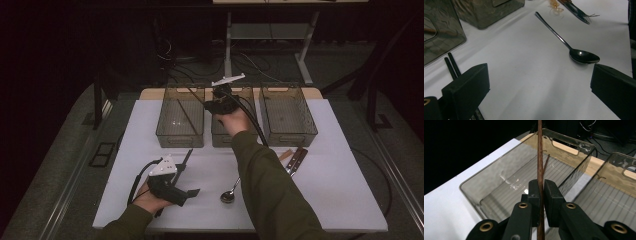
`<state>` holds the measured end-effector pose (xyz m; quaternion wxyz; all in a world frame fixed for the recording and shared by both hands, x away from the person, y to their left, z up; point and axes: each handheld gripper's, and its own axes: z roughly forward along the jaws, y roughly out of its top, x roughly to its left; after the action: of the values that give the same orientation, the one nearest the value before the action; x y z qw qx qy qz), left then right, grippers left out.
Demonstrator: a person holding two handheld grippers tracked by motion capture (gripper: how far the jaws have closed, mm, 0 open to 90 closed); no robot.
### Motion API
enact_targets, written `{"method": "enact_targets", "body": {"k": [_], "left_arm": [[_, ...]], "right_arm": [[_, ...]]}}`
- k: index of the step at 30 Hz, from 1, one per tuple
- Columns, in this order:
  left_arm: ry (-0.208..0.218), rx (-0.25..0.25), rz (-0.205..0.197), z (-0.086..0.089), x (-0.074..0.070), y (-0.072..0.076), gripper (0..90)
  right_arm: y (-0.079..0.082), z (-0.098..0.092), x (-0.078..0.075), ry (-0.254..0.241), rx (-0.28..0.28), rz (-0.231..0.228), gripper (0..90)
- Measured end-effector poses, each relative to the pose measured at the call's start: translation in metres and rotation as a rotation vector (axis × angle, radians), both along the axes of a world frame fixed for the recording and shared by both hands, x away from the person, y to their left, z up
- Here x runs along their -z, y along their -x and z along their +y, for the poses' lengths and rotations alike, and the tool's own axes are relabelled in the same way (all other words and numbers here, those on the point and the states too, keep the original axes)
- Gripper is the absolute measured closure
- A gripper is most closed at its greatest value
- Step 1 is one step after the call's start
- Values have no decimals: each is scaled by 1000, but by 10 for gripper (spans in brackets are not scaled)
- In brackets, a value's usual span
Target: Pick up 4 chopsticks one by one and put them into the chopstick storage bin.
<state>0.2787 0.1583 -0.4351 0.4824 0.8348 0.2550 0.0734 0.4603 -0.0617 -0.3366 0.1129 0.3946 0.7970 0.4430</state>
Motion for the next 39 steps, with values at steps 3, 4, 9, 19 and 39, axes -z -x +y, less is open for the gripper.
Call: {"method": "enact_targets", "body": {"k": [3,4,9,19,39], "left_arm": [[6,-2,-1,0,0,-1,9],[5,-1,-2,0,0,-1,9],[3,-3,-5,1,-1,-1,9],[-2,0,-10,2,-2,-1,9],[3,3,-4,2,-3,0,10]], "right_arm": [[-5,10,2,11,7,-5,835],[-7,13,2,16,9,-5,835],[-14,29,3,12,19,-7,835],[-20,60,21,19,16,16,835],[-17,89,50,124,5,51,647]]}}
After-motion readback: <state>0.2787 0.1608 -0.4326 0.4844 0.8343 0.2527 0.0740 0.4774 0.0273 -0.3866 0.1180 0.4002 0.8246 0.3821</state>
